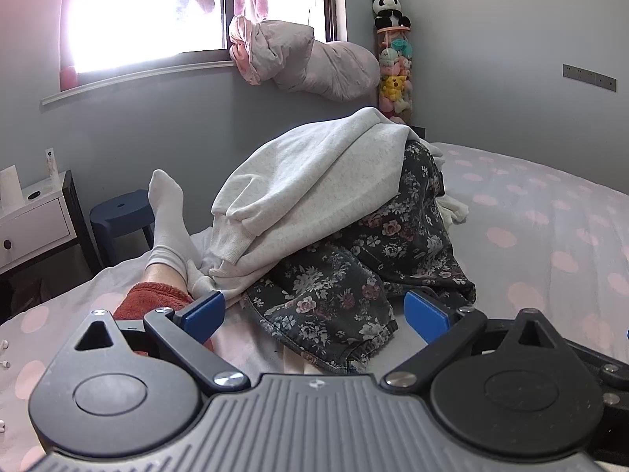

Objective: Fold clothes

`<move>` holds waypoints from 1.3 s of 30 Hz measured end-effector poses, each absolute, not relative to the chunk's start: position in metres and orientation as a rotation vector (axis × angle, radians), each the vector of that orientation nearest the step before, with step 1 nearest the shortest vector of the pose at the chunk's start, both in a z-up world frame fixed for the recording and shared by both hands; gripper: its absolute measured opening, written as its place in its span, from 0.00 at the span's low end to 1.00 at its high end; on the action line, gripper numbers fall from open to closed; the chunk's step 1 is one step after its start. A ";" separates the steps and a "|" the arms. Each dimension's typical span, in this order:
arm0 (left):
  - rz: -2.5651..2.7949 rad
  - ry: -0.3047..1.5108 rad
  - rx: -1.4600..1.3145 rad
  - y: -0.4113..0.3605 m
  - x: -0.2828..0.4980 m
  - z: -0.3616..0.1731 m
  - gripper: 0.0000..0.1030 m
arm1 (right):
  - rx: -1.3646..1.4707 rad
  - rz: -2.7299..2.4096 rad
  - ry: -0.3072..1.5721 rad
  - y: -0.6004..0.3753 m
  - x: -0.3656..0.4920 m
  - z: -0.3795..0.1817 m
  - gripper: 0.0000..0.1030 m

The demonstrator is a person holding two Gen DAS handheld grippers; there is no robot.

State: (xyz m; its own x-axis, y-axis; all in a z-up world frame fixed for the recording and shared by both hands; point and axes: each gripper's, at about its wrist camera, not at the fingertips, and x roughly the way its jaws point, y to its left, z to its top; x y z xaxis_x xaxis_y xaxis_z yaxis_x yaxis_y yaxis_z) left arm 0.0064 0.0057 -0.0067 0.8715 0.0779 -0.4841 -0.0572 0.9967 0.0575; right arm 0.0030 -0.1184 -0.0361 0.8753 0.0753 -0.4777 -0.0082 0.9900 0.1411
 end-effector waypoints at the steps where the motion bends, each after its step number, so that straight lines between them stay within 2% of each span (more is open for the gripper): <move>1: 0.067 0.512 0.043 0.005 0.007 -0.007 0.97 | 0.137 0.044 0.505 -0.118 0.003 -0.036 1.00; 39: 0.066 0.573 0.049 0.003 0.009 -0.018 0.97 | 0.152 0.010 0.550 -0.123 0.008 -0.047 1.00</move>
State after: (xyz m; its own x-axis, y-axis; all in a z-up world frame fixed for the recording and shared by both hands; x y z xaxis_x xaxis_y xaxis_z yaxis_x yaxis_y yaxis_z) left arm 0.0088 0.0026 -0.0180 0.8385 0.0762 -0.5396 -0.0488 0.9967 0.0648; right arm 0.0079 -0.1229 -0.0472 0.8529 0.0506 -0.5197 0.0309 0.9887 0.1469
